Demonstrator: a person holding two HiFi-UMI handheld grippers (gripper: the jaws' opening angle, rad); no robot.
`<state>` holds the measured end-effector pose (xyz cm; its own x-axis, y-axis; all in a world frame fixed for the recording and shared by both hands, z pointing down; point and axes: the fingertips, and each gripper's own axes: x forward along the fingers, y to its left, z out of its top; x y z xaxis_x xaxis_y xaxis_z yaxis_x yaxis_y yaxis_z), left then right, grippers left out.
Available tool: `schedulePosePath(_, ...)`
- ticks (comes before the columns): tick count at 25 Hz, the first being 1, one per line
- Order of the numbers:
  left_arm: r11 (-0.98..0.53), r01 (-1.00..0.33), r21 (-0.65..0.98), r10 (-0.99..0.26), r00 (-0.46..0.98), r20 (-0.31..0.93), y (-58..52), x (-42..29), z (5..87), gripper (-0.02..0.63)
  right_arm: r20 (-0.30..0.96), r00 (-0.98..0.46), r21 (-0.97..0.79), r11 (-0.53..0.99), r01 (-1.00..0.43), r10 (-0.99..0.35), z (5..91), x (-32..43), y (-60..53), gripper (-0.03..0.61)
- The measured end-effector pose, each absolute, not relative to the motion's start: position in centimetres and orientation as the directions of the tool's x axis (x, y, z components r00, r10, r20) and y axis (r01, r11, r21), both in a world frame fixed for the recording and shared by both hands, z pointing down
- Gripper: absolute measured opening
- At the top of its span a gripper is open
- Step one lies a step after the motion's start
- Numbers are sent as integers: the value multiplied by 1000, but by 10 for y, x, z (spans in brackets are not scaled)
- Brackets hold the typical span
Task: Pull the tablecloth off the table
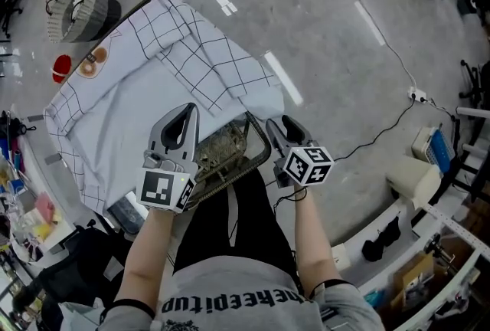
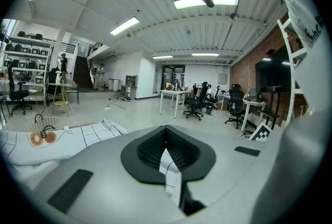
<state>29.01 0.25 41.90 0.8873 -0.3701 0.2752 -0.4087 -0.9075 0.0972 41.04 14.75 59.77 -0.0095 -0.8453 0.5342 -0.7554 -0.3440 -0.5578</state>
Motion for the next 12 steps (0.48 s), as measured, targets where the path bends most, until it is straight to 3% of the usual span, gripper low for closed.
schedulePosePath(8, -912, -398, 102, -354, 888, 293, 7, 292, 431, 14, 537, -50, -597, -337, -728, -842, 616, 407, 122, 216)
schedulePosePath(11, -910, -402, 101, -358, 885, 297, 6, 290, 432, 14, 546, -54, -594, -340, -729, -836, 616, 407, 119, 170)
schedulePosePath(12, -909, -405, 101, -361, 884, 297, 5, 289, 432, 14, 543, -45, -587, -341, -734, -838, 614, 408, 118, 129)
